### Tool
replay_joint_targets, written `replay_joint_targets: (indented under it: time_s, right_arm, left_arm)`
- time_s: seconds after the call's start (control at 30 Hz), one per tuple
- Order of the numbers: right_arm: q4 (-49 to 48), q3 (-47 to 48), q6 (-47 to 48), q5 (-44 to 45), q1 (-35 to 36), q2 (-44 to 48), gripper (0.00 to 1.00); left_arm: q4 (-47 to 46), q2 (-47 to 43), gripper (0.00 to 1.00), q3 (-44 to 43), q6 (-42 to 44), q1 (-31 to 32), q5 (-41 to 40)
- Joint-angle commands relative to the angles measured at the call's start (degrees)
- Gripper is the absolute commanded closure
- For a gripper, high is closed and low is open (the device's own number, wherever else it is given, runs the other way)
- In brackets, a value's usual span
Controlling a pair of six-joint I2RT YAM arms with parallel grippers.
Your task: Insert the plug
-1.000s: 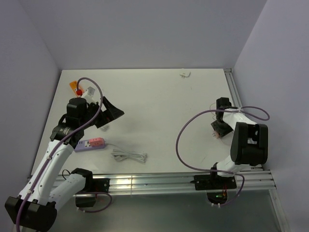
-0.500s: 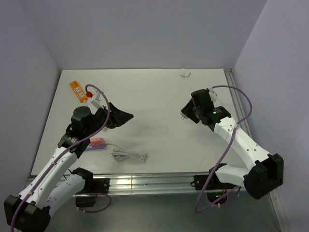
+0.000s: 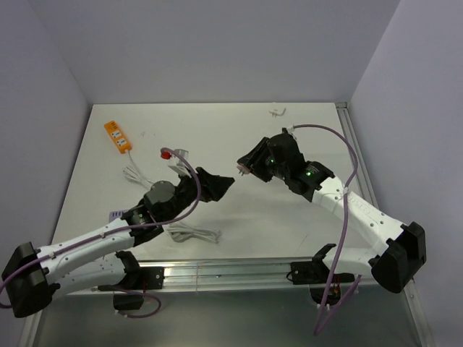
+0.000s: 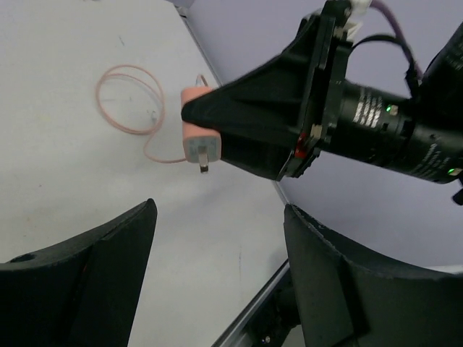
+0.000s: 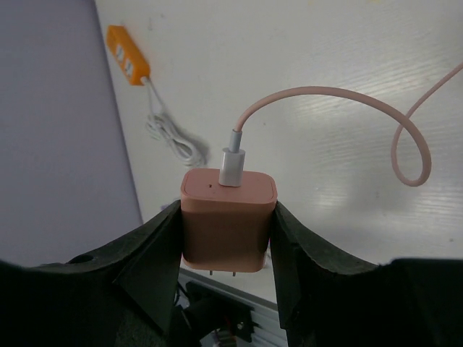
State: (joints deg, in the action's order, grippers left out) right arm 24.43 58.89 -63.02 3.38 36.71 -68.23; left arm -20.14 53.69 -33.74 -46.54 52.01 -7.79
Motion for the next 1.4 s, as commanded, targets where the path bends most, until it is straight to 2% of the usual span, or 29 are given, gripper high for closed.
replay_joint_targets:
  time_s: [0.0, 0.1, 0.43, 0.63, 0.77, 1.1, 1.23, 1.33, 1.37]
  right_arm:
    - [-4.7, 2.3, -3.7, 0.0, 1.3, 1.6, 0.99]
    - [-5.4, 1.5, -4.6, 0.1, 2.1, 2.5, 0.99]
    - [-6.1, 1.0, -4.9, -0.7, 2.8, 3.5, 0.99]
    - [-6.1, 1.5, -4.6, -1.5, 3.2, 2.6, 0.99]
    - [-6.1, 1.2, -4.6, -1.6, 3.9, 2.7, 0.99]
    - [-6.2, 1.8, -5.1, -1.8, 4.3, 2.8, 0.97]
    - [-6.1, 2.4, -4.6, -2.2, 4.5, 2.9, 0.96]
    - [-4.9, 3.1, -3.7, -2.1, 4.7, 2.8, 0.92]
    - [-5.2, 3.0, -3.3, -2.0, 4.7, 2.9, 0.88]
  left_arm:
    - [-9.0, 3.0, 0.24, -1.1, 2.8, 5.7, -14.8]
    - [-10.7, 4.3, 0.26, 0.0, 1.1, 7.0, -16.9]
    - [-10.6, 11.4, 0.33, -4.7, 1.5, 8.3, -18.0]
    - [-11.8, 13.3, 0.37, -5.8, 1.7, 8.3, -17.5]
    - [-11.2, 14.0, 0.43, -6.5, 1.5, 8.3, -18.7]
    - [-10.5, 15.9, 0.48, -8.1, 1.4, 8.2, -19.2]
    - [-10.4, 15.7, 0.56, -7.8, 1.3, 8.1, -19.9]
    - [-10.4, 14.3, 0.72, -6.8, 1.3, 7.8, -20.0]
    - [-10.2, 13.7, 0.81, -6.6, 1.2, 7.5, -20.0]
